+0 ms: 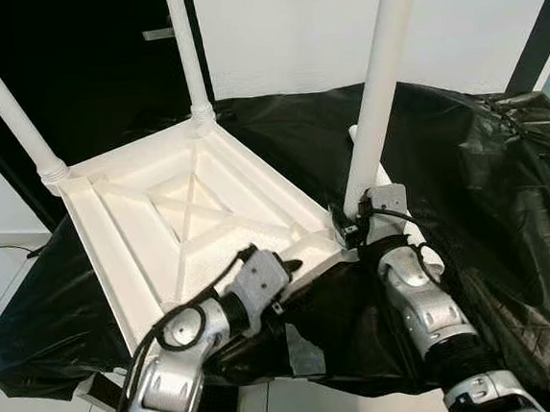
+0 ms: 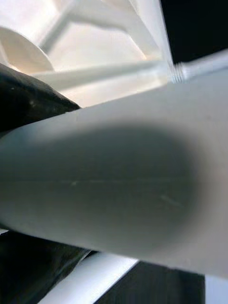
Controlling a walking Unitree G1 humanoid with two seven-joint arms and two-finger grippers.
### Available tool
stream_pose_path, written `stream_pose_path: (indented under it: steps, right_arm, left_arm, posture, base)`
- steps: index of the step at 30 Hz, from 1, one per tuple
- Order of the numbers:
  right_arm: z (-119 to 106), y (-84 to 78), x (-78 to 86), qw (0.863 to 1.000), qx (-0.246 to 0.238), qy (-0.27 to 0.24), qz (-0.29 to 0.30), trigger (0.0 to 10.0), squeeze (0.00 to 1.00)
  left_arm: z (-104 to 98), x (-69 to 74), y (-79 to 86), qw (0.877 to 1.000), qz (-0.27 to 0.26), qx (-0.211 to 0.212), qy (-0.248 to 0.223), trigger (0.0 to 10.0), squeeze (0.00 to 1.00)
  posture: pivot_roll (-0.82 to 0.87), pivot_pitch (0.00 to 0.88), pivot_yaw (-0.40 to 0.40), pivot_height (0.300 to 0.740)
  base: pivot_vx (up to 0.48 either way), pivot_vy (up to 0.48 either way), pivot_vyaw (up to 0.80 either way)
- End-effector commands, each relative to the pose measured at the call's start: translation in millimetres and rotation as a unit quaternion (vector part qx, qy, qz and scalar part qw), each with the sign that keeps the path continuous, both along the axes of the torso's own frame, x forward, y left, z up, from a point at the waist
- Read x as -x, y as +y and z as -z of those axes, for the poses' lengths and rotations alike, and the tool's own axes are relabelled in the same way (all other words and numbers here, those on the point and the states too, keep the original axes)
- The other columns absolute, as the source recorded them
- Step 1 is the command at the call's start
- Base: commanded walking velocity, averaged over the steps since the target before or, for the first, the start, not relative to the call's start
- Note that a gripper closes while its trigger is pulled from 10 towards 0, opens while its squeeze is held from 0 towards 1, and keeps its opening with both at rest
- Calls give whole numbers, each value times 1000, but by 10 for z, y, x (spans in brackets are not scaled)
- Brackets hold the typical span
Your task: Building children table
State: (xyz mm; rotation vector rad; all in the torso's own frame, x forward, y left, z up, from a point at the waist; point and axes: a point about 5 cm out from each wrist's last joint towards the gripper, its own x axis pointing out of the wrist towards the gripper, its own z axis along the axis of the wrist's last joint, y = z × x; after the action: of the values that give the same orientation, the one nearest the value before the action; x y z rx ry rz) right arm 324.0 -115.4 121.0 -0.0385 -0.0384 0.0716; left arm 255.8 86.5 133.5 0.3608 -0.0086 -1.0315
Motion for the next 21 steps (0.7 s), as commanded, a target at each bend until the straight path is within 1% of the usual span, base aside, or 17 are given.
stream_pose_path:
  steps: [1,3,4,5,6,9,10,13,14,16,17,18,21]
  right_arm:
    - [201,-51,54,998,1,50,28,0,0]
    - [127,-11,47,999,-12,29,15,0,0]
    - [95,-14,45,1000,-10,22,10,4431,0]
    - [95,-14,45,1000,-10,22,10,4431,0]
    - [61,-33,42,1000,-9,15,7,10000,0]
    - [39,-60,46,1000,-6,10,12,10000,0]
    - [29,-93,56,1000,-1,5,15,10000,992]
    - [25,-103,68,1000,2,4,24,10000,992]
    - [26,-115,77,1000,2,3,23,10000,1000]
    - [25,-119,86,1000,2,2,24,10000,1000]
    - [18,-117,112,1000,1,-2,16,10000,1000]
    - [18,-117,112,1000,1,-2,16,10000,1000]
    - [10,-83,204,1000,-9,-8,-14,10000,1000]
  left_arm:
    - [-22,0,-19,1000,-1,-5,-4,10000,0]
    - [-44,-25,-15,1000,-8,0,-3,10000,0]
    - [-57,-41,-11,1000,-10,0,-5,10000,0]
    - [-57,-41,-11,1000,-10,0,-5,10000,0]
    - [-83,-77,7,1000,-14,-1,-9,10000,0]
    - [-115,-116,46,1000,-22,-4,-14,10000,0]
    - [-144,-156,118,999,-34,-9,-22,10000,0]
    - [-155,-168,147,999,-39,-11,-26,10000,0]
    - [-167,-186,185,999,-45,-13,-28,10000,0]
    - [-177,-197,212,998,-48,-14,-29,10000,0]
    - [-193,-227,267,998,-59,-19,-31,10000,0]
    - [-193,-227,267,998,-59,-19,-31,10000,0]
    - [-233,-311,415,995,-84,-33,-39,10000,0]
  posture:
    - [77,0,5,740]
    - [66,0,15,740]
    - [64,0,15,740]
    - [64,0,15,740]
    - [65,0,11,740]
    - [65,0,12,740]
    - [65,0,11,740]
    - [65,0,11,740]
    - [65,0,10,740]
    - [65,0,10,740]
    - [65,0,12,740]
    - [65,0,12,740]
    - [64,0,13,740]
  base:
    - [0,0,0]
    - [0,0,0]
    - [0,0,0]
    - [0,0,0]
    - [0,0,0]
    - [0,0,0]
    - [0,0,0]
    - [0,0,0]
    - [0,0,0]
    - [0,0,0]
    - [0,0,0]
    - [0,0,0]
    - [0,0,0]
